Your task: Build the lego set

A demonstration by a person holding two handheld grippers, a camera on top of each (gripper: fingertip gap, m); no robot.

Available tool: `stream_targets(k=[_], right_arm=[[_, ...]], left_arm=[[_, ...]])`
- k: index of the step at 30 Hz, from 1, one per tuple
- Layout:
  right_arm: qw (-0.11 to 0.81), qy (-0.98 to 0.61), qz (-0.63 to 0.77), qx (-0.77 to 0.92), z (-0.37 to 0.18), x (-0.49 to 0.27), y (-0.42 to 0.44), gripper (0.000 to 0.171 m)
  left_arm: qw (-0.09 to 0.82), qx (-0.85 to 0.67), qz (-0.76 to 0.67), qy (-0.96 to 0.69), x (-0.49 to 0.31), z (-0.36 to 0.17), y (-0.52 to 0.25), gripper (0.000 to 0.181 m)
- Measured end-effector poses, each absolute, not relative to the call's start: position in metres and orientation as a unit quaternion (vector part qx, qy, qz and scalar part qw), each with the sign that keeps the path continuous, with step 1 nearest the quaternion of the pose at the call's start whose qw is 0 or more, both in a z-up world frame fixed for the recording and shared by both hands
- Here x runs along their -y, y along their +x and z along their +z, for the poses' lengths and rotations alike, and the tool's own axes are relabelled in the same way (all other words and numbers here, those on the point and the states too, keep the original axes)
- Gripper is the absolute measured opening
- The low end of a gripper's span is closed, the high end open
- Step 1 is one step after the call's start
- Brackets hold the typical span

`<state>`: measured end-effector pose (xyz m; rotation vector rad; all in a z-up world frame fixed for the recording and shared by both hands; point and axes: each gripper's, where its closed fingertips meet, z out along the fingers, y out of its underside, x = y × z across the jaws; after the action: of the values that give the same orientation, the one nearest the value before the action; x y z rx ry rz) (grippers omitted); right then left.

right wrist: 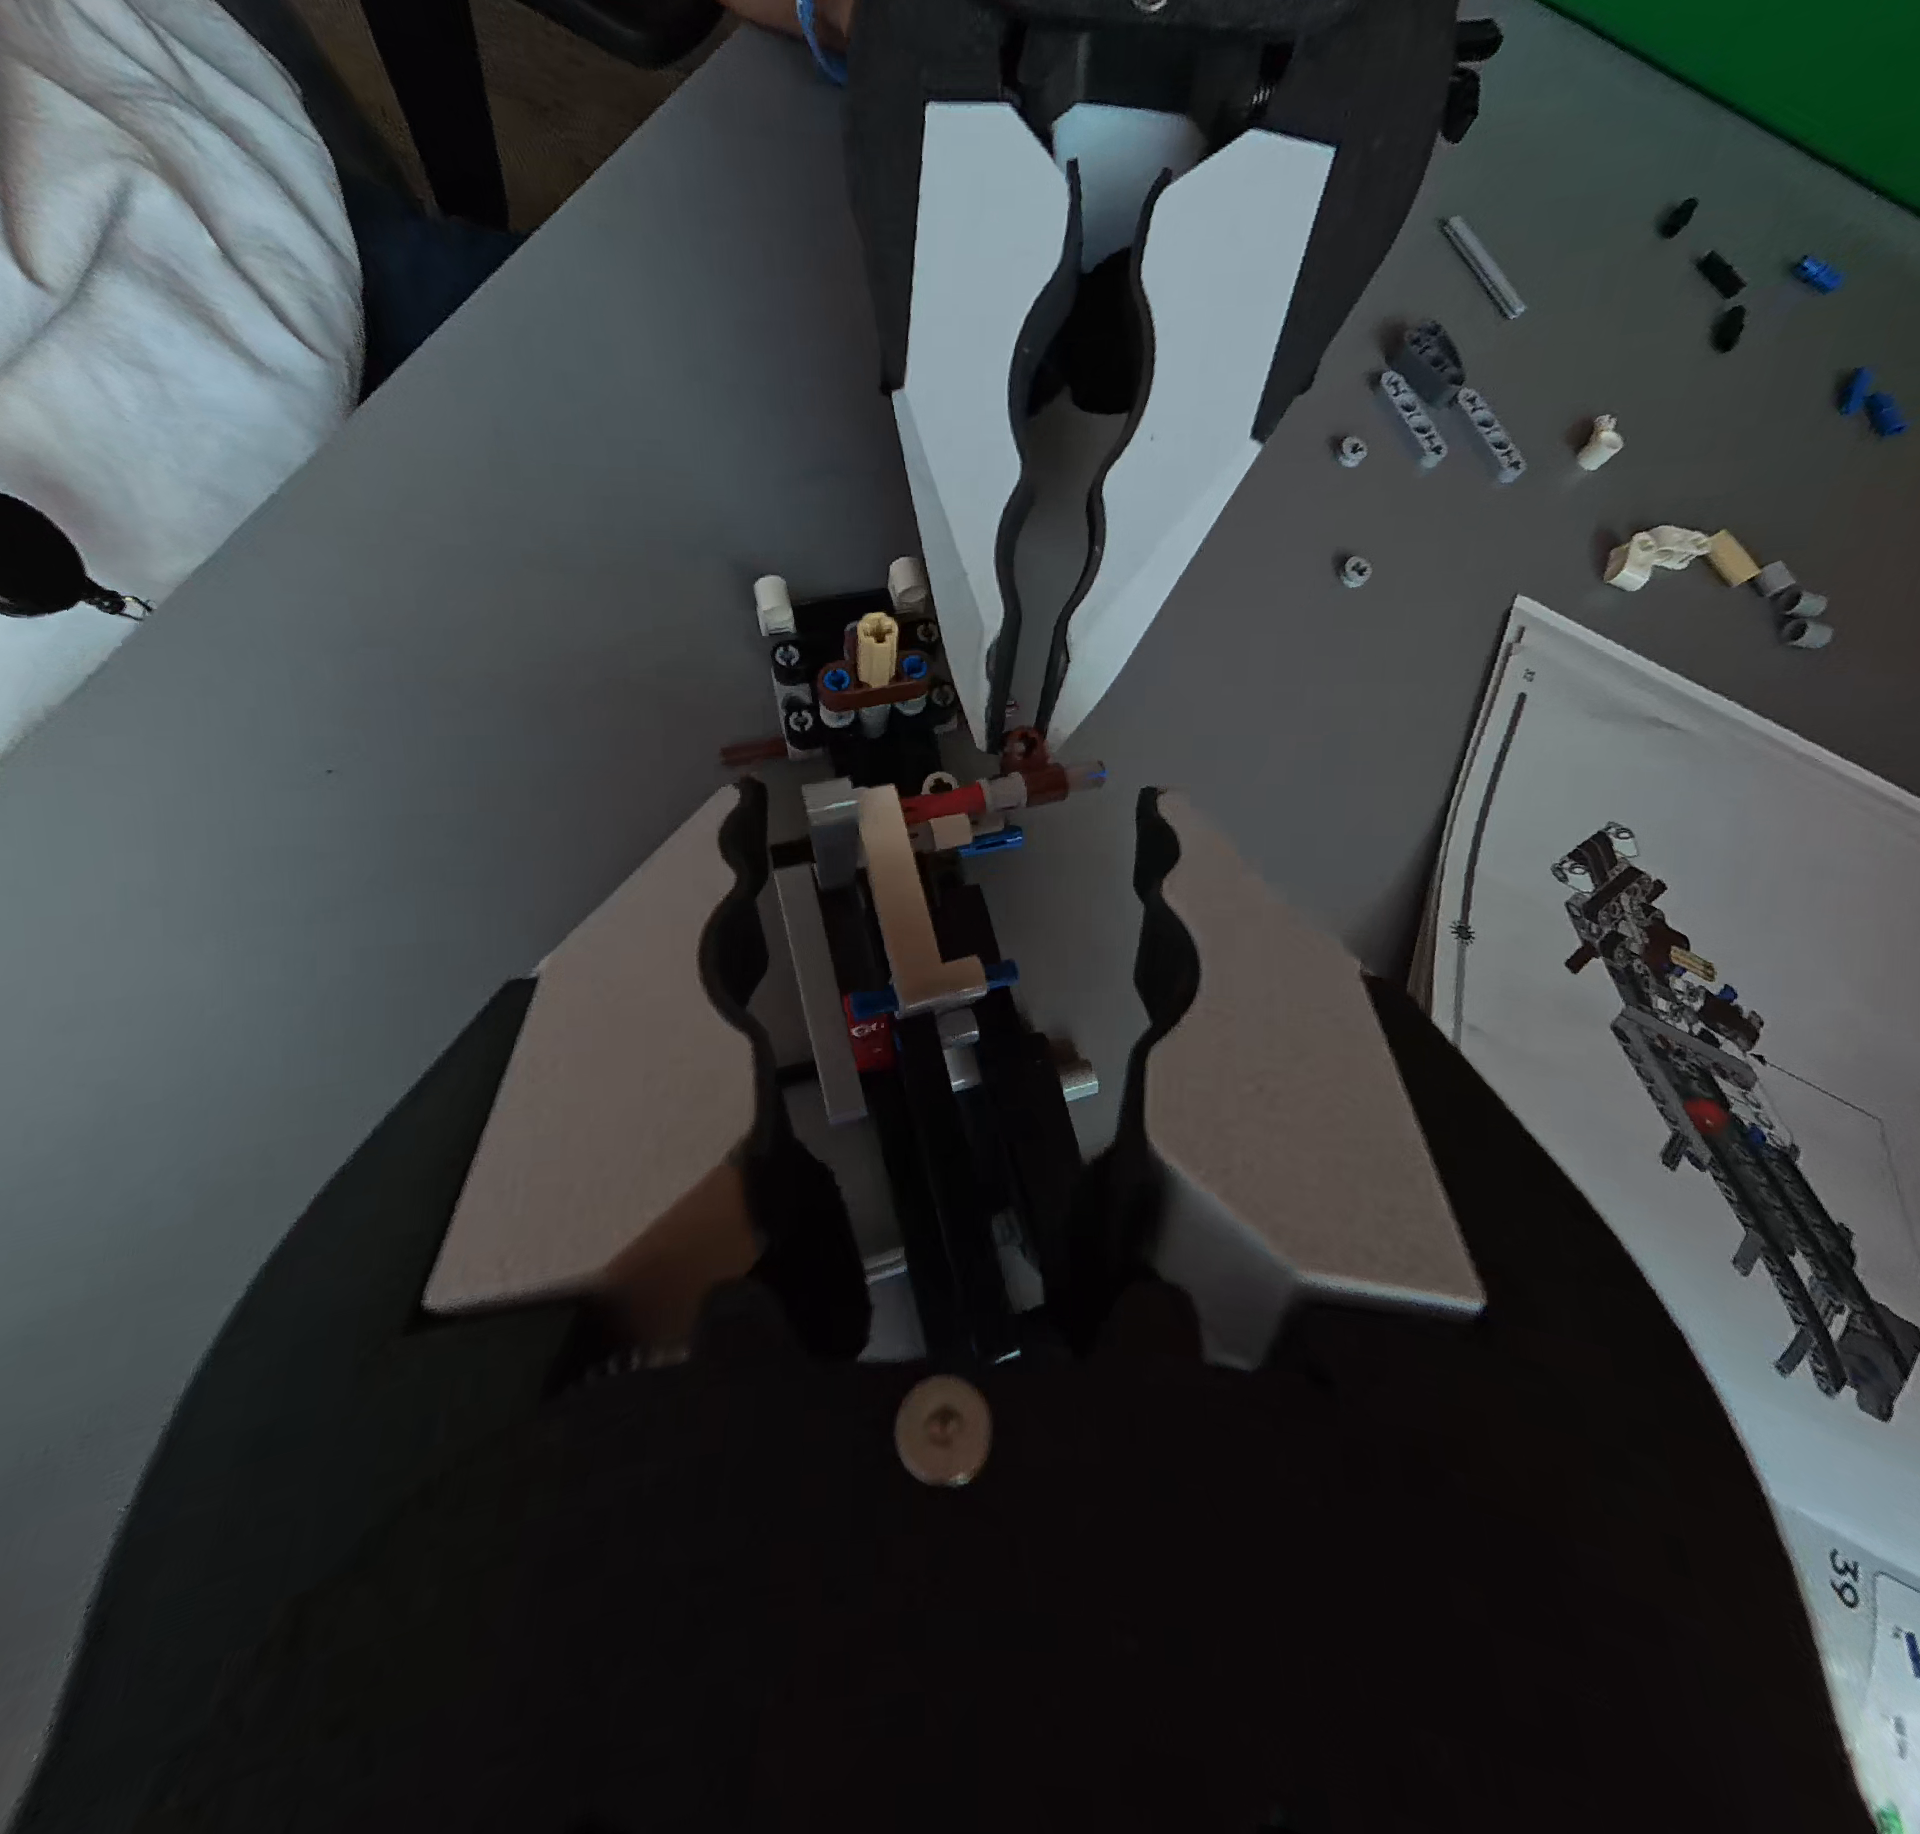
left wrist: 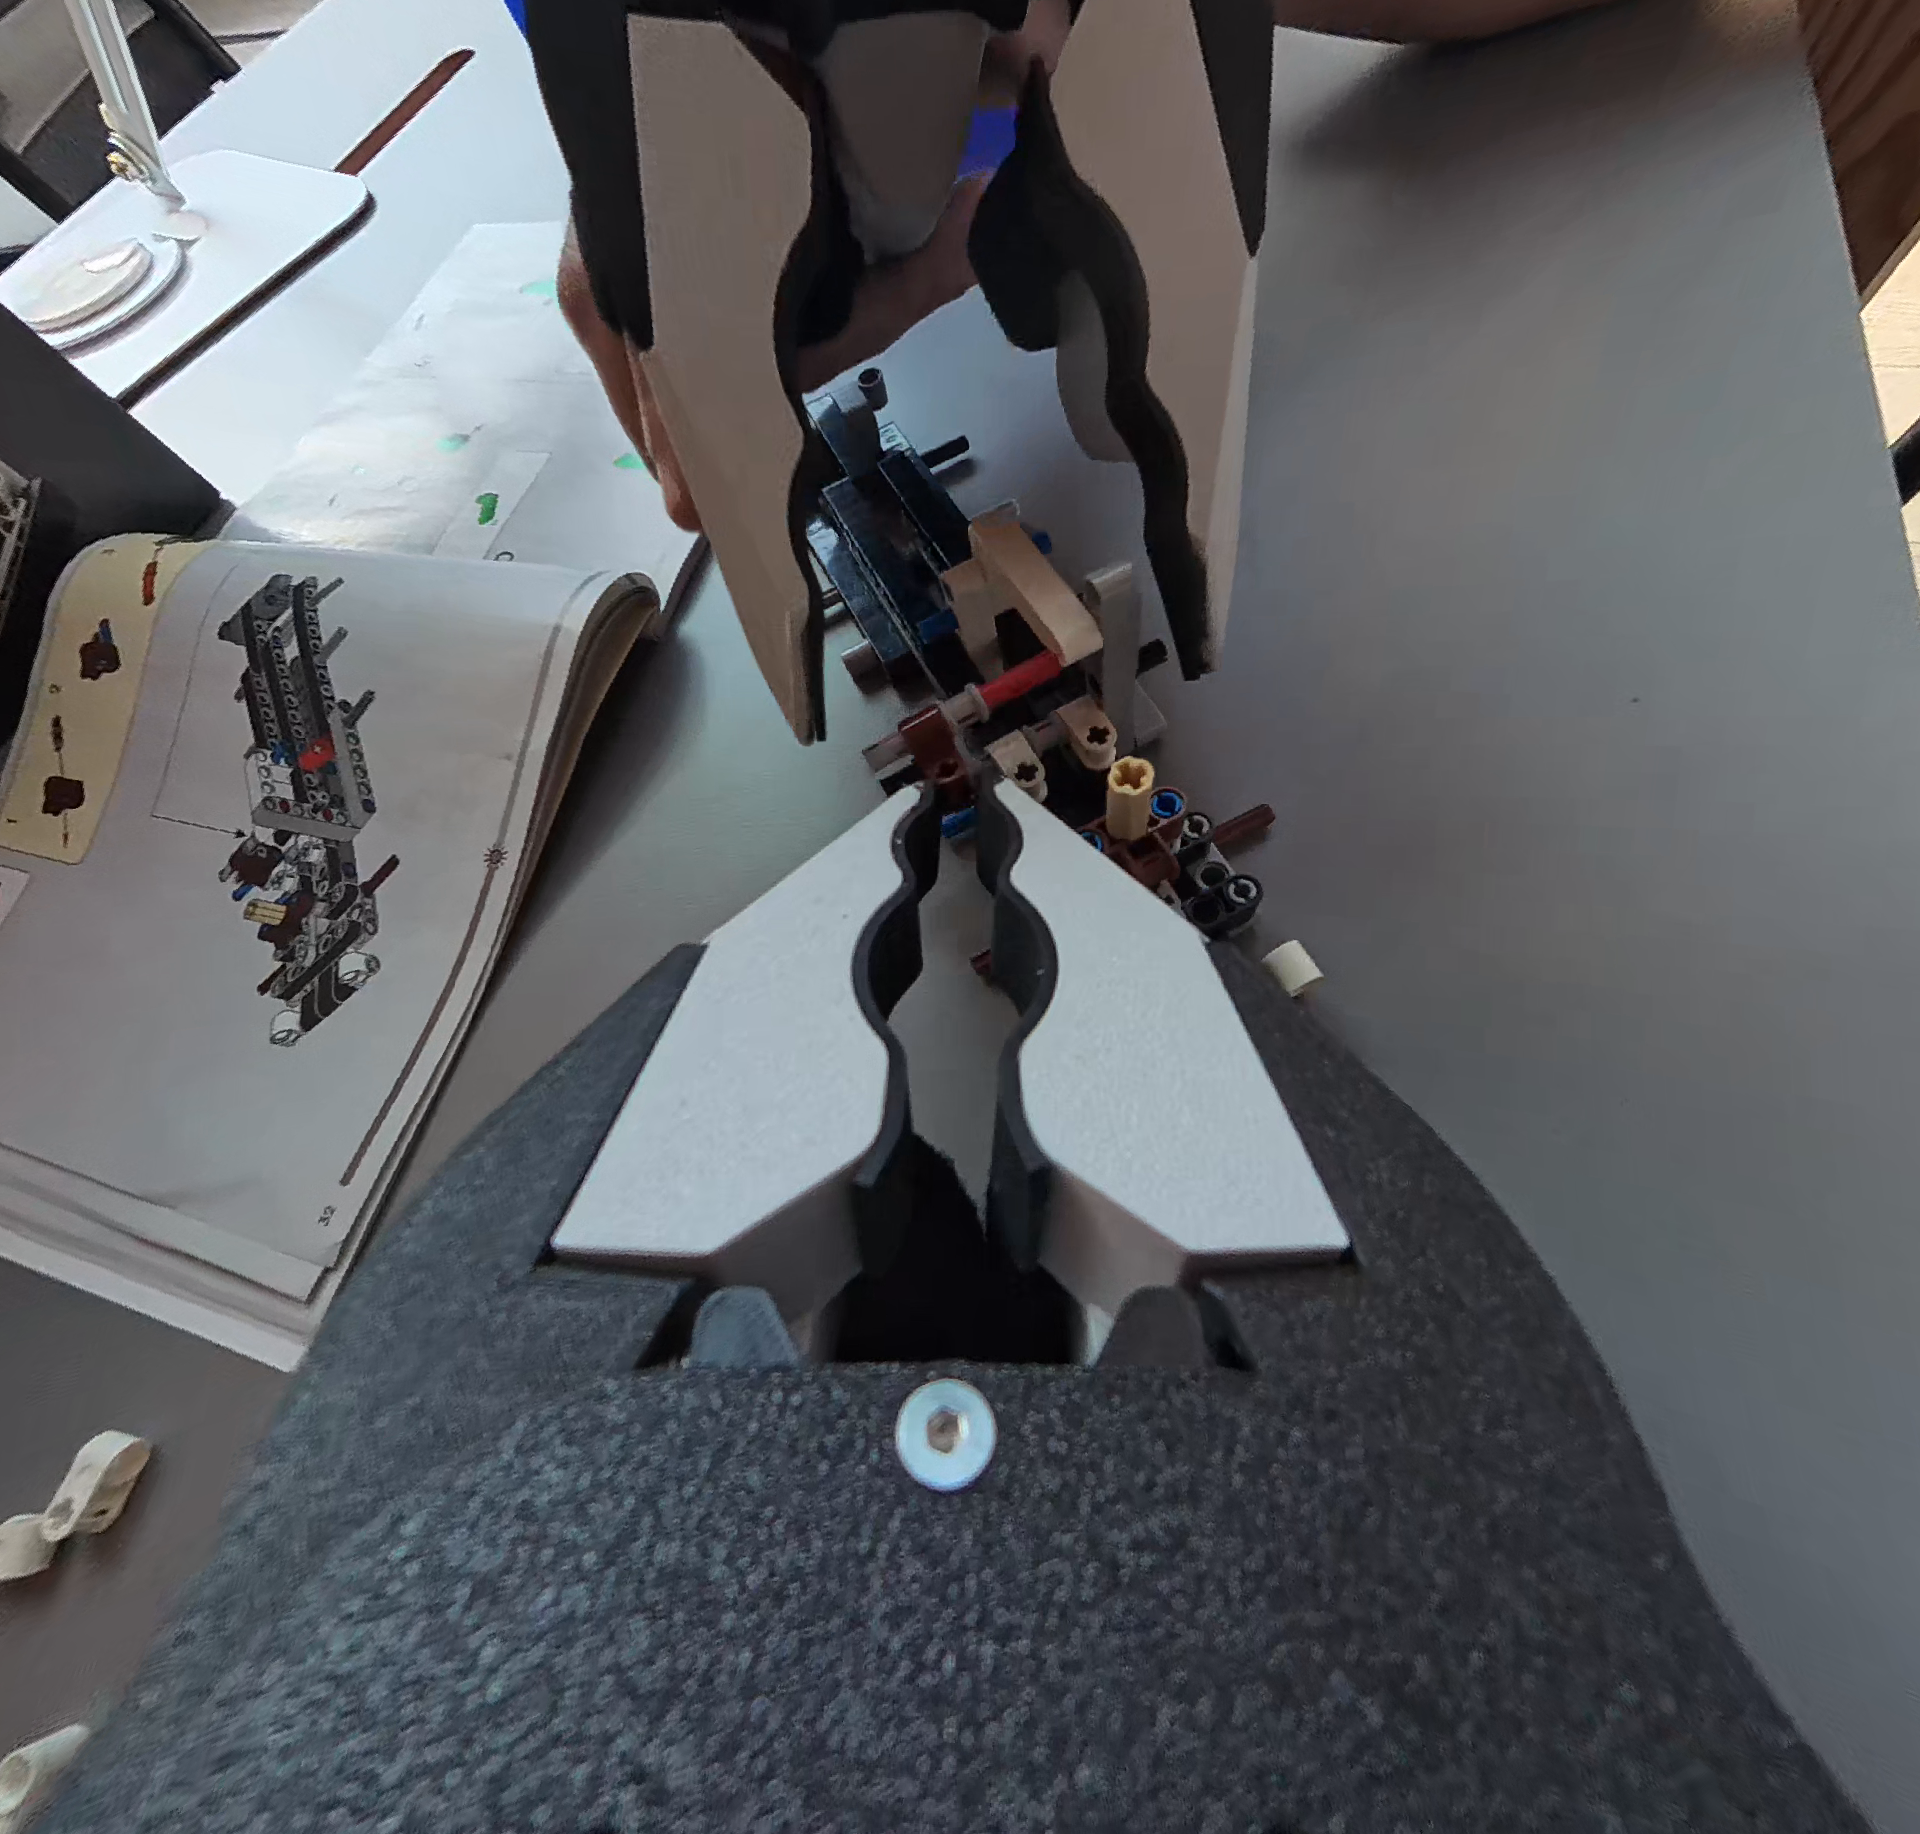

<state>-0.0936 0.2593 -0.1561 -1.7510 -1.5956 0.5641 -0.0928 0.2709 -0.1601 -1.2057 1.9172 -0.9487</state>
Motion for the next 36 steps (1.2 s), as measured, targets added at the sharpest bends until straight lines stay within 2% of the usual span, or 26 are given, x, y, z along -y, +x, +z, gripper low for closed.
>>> stream_targets(k=[11, 36], right_arm=[[0.356, -0.664, 0.217, 0.621, -0.1562, -0.2613, -0.0925, 0.059], [0.352, -0.662, 0.252, 0.613, -0.1561, -0.2594, -0.0988, 0.058]], left_arm=[[0.332, -0.732, -0.371, -0.464, -0.2708, -0.1589, -0.0909, 0.005], [0.342, -0.738, -0.364, -0.454, -0.2692, -0.1588, -0.0917, 0.005]])
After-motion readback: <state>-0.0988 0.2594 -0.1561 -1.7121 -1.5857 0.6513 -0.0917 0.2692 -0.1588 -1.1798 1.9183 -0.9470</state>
